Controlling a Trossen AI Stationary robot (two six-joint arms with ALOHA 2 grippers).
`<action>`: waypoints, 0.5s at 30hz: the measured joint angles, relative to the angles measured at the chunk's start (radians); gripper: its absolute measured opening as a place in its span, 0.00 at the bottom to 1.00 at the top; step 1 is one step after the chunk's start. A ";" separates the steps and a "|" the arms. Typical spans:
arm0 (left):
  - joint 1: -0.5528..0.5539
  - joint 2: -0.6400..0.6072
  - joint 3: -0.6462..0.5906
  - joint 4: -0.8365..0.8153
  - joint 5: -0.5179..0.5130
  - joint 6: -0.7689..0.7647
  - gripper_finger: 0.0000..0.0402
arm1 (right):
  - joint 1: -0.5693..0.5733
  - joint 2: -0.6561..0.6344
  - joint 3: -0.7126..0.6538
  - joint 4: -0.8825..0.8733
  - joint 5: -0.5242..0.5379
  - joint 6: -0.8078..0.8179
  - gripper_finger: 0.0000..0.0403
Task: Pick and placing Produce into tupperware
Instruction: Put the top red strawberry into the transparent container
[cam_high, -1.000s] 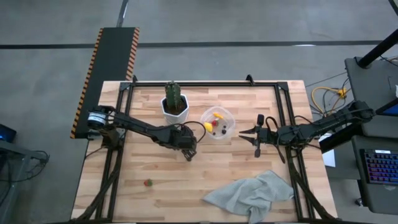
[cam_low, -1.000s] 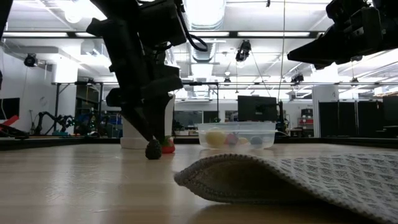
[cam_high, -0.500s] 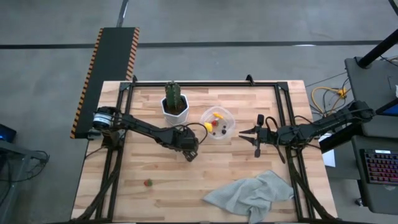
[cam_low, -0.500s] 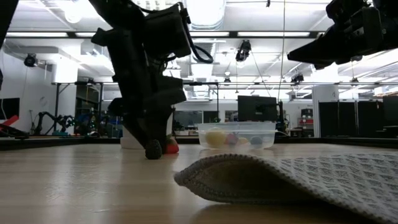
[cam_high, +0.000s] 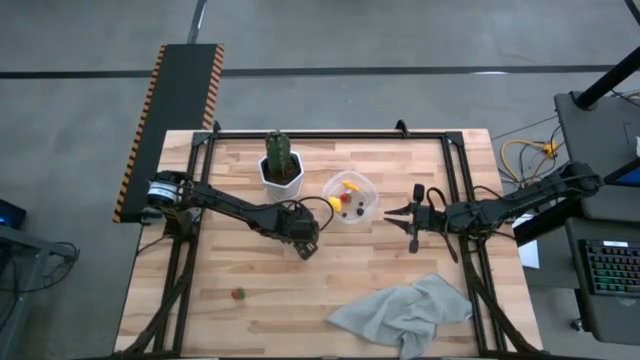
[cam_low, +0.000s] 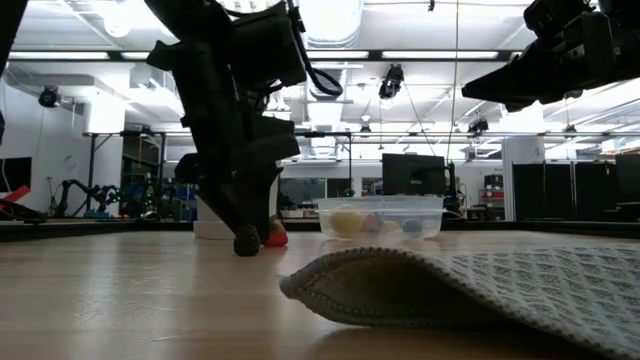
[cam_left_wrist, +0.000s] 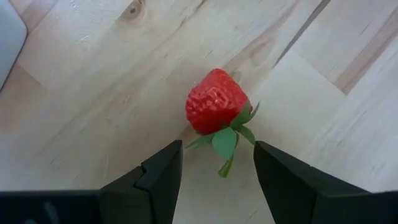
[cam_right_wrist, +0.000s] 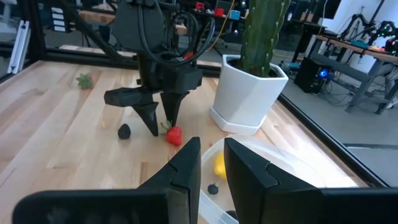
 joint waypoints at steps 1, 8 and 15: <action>0.000 0.000 0.001 -0.002 0.000 0.001 0.46 | 0.000 0.000 0.000 0.000 0.000 0.000 0.16; 0.000 -0.001 0.025 -0.012 0.002 0.020 0.46 | 0.000 0.000 0.000 0.000 0.000 0.000 0.16; 0.003 -0.002 0.036 -0.027 0.002 0.045 0.46 | 0.000 0.000 0.000 0.001 0.000 0.000 0.16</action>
